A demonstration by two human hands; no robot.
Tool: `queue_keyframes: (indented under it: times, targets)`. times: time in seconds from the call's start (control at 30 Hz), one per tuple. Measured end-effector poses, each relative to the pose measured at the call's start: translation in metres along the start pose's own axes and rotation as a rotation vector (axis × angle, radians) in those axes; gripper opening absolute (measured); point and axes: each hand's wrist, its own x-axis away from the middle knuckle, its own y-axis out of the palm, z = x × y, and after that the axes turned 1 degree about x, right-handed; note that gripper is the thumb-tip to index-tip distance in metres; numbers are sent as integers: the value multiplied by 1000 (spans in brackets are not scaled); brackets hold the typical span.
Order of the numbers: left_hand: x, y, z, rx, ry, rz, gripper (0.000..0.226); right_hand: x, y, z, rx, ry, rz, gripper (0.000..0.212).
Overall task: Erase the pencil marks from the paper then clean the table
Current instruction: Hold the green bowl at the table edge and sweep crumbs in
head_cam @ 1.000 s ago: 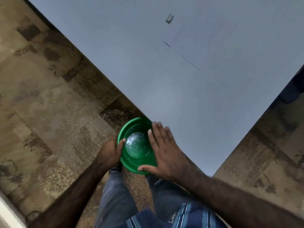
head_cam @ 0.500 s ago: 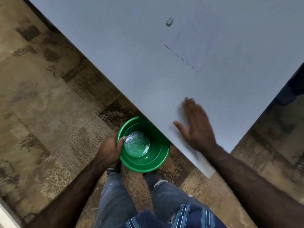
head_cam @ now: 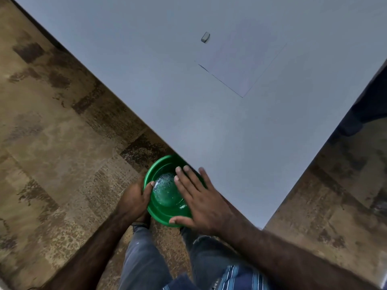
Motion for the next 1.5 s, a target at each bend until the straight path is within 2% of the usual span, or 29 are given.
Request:
queue_keyframes:
  times: [0.1,0.27,0.4,0.47,0.57,0.67,0.8,0.93,1.0,1.07,1.2,1.27,1.4,1.5]
  targets:
    - [0,2,-5,-21,-5,2,32,1,-4,23,-23,36,95,104]
    - [-2,7,-16,-47,-45,8,35,-9,-16,145,-65,460,290,100]
    - [1,7,-19,-43,-53,20,44,-14,-38,247,-73,822,274,108]
    - [2,8,-20,-40,-50,24,42,-19,-44,270,-128,907,215,114]
    - [2,9,-18,-21,-62,21,38,-36,-35,260,-122,869,207,119]
    - [1,9,-16,9,-82,9,32,-51,-20,211,-77,759,262,120]
    - [1,6,-13,3,-93,-2,30,-52,-12,116,-67,424,258,121]
    - [-3,3,-14,53,-113,15,32,-40,-17,31,-40,82,16,120]
    - [-6,2,-16,69,-107,38,37,-38,-19,23,-15,-87,36,113]
    - [-8,1,-20,74,-115,45,38,-51,-23,39,-29,-171,104,107]
    - [-9,-5,-20,72,-119,52,44,-124,-39,109,31,-13,256,104]
    - [-8,-7,-18,61,-122,47,33,-160,-53,144,47,94,275,102]
    - [-5,-10,-16,58,-147,37,27,-190,-68,169,-24,235,146,106]
    - [-4,-13,-15,69,-154,34,28,-179,-58,148,1,159,114,110]
